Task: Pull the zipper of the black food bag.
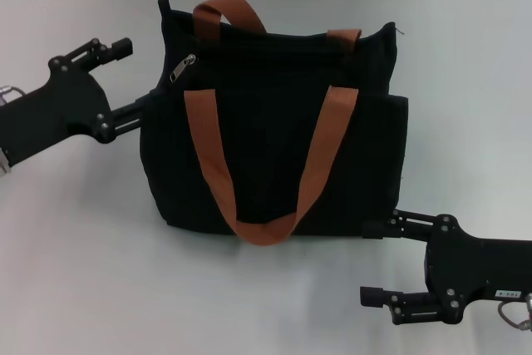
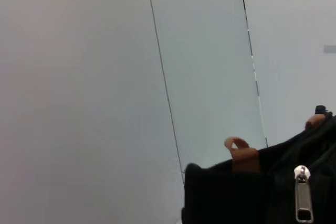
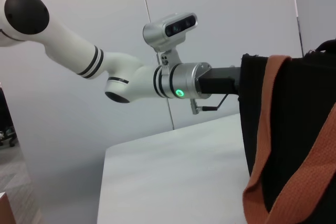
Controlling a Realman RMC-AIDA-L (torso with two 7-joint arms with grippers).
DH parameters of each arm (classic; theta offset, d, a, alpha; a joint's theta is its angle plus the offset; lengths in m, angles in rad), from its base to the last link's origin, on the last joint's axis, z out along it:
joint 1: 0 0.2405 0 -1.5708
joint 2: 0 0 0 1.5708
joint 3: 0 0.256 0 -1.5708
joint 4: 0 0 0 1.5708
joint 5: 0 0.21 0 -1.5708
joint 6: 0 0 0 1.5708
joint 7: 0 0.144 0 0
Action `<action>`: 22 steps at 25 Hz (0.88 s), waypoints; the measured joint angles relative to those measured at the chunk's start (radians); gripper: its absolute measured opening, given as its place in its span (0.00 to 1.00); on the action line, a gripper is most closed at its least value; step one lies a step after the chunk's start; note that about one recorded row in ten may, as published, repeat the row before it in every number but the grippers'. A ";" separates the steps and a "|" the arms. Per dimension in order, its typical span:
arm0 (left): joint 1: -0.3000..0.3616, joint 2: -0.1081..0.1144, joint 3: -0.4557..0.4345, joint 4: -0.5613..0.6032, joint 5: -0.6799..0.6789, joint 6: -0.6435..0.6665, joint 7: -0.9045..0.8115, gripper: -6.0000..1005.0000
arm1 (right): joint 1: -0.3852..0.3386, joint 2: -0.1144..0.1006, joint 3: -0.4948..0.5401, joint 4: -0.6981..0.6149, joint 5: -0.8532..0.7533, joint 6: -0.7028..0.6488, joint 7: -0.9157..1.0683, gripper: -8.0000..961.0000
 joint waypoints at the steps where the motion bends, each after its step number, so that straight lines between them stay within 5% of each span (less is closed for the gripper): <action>1: -0.005 0.000 0.000 0.004 0.000 -0.002 0.001 0.72 | 0.000 0.000 0.000 0.000 0.000 -0.001 0.000 0.85; 17: -0.025 -0.022 -0.003 0.030 0.001 0.033 0.111 0.71 | 0.005 0.004 0.000 0.004 0.000 0.006 -0.002 0.85; 22: -0.029 -0.021 0.009 0.031 0.003 0.036 0.131 0.63 | 0.006 0.004 0.000 0.005 0.000 0.007 -0.004 0.84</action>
